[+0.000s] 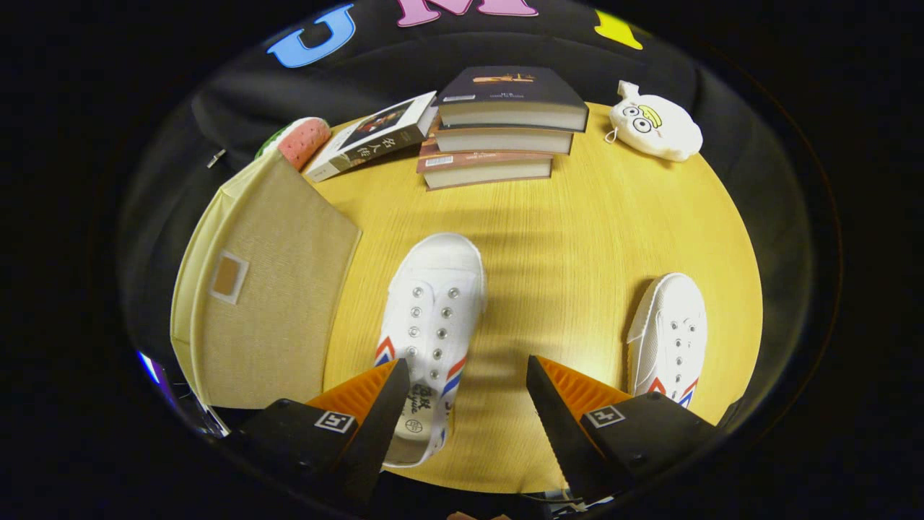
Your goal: Open the storage box then place both shoes into the box .Put the left shoe in first, then the right shoe, with the right side of both shoes facing outward in a uniform manner.
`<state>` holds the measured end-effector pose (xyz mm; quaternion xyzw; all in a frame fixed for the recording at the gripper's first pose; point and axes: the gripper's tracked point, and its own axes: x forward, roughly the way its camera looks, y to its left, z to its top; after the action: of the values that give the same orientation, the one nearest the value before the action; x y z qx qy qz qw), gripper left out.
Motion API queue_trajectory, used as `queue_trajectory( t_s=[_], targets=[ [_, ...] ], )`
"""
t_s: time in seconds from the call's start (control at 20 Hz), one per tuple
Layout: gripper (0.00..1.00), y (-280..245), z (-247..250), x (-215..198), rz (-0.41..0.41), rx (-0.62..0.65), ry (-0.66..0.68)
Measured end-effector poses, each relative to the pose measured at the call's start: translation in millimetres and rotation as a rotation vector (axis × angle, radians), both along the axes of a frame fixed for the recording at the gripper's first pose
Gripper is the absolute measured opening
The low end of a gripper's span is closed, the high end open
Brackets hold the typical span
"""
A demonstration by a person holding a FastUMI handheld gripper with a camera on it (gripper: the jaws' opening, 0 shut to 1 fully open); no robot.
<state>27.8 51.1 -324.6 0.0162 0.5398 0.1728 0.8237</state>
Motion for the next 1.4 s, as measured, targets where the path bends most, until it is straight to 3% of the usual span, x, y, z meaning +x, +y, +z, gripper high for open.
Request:
queue_trajectory(
  t_s=[0.25,0.45,0.5,0.6,0.65,0.8,0.85,0.9,1.15,1.4],
  targets=[
    [0.95,15.5,-26.5,0.4,-0.02,0.074,0.095],
    [0.69,30.5,-22.9,-2.5,-0.027,0.164,0.159],
    [0.53,34.4,-23.5,-4.5,-0.044,0.185,0.181],
    [0.36,34.8,-23.5,-4.4,-0.056,0.197,0.186],
    [0.36,31.9,-21.1,-3.1,-0.06,0.202,0.183],
    [0.14,31.3,-25.4,-5.4,-0.104,0.231,0.22],
    [0.14,30.2,-27.3,-1.3,-0.133,0.252,0.23],
    [0.08,29.0,-22.0,-4.6,-0.151,0.274,0.248],
    [0.08,33.6,-16.0,-9.3,-0.178,0.331,0.268],
    [0.07,26.9,23.8,-17.9,-0.215,0.357,0.236]
  ],
)
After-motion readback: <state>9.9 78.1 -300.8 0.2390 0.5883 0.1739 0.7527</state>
